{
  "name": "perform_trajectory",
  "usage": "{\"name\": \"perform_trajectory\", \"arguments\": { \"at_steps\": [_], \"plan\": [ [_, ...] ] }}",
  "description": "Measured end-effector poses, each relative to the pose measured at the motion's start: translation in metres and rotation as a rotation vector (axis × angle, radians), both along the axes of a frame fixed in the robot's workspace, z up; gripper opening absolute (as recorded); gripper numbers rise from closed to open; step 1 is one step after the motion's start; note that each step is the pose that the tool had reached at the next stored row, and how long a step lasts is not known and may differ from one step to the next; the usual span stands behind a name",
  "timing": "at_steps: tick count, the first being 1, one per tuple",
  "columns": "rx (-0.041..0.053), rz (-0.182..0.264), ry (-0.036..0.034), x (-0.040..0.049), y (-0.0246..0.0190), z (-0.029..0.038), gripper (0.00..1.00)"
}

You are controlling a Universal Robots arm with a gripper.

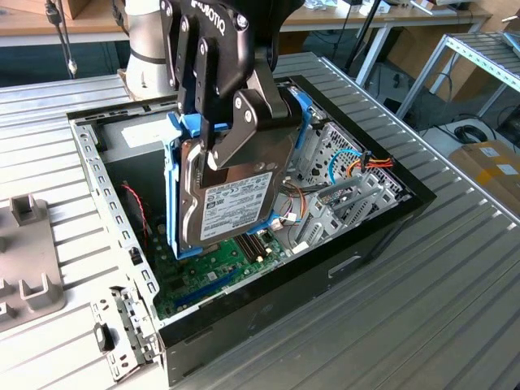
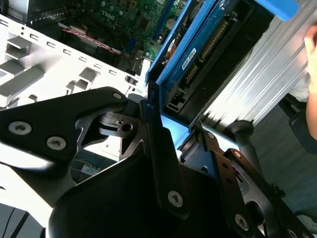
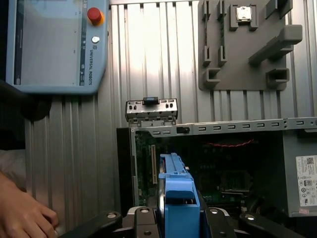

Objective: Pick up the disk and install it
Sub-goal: 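Pick up the disk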

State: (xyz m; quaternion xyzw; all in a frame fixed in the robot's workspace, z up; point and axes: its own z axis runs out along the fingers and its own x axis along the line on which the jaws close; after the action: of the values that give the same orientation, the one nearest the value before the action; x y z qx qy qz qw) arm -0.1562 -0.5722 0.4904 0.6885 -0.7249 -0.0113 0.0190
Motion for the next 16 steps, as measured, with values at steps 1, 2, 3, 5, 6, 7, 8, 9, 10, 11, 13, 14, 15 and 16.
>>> {"name": "perform_trajectory", "arguments": {
  "at_steps": [1,2,3,5,6,7,8,9,10,11,13,14,15,16],
  "plan": [
    [0.0,0.0,0.0,0.0003,0.0,0.0,0.37],
    [0.0001,0.0,0.0,0.0007,0.0,-0.0001,0.37],
    [0.0,0.0,0.0,0.001,0.0,-0.0001,0.37],
    [0.0,0.0,0.0,0.0018,0.0,-0.0001,0.37],
    [0.0001,0.0,0.0,0.0024,0.0,-0.0003,0.37],
    [0.0001,0.0,0.0,0.0028,0.0,-0.0004,0.37],
    [0.0001,0.0,0.0,0.003,0.0,-0.0005,0.37],
    [0.0001,0.0,0.0,0.0035,-0.0001,-0.0009,0.37],
    [0.0,0.0,0.0,0.0039,-0.0001,-0.001,0.37],
    [0.0,0.0,0.0,0.0044,-0.0001,-0.0011,0.37],
    [0.0001,0.0,0.0,0.0052,-0.0001,-0.0013,0.37],
    [0.0,0.0,0.0,0.0057,-0.0001,-0.0013,0.37],
    [-0.0001,0.0,0.0001,0.0063,-0.0001,-0.0013,0.37],
    [0.0,0.0,0.0,0.0069,0.0,-0.0014,0.37]
  ]
}}
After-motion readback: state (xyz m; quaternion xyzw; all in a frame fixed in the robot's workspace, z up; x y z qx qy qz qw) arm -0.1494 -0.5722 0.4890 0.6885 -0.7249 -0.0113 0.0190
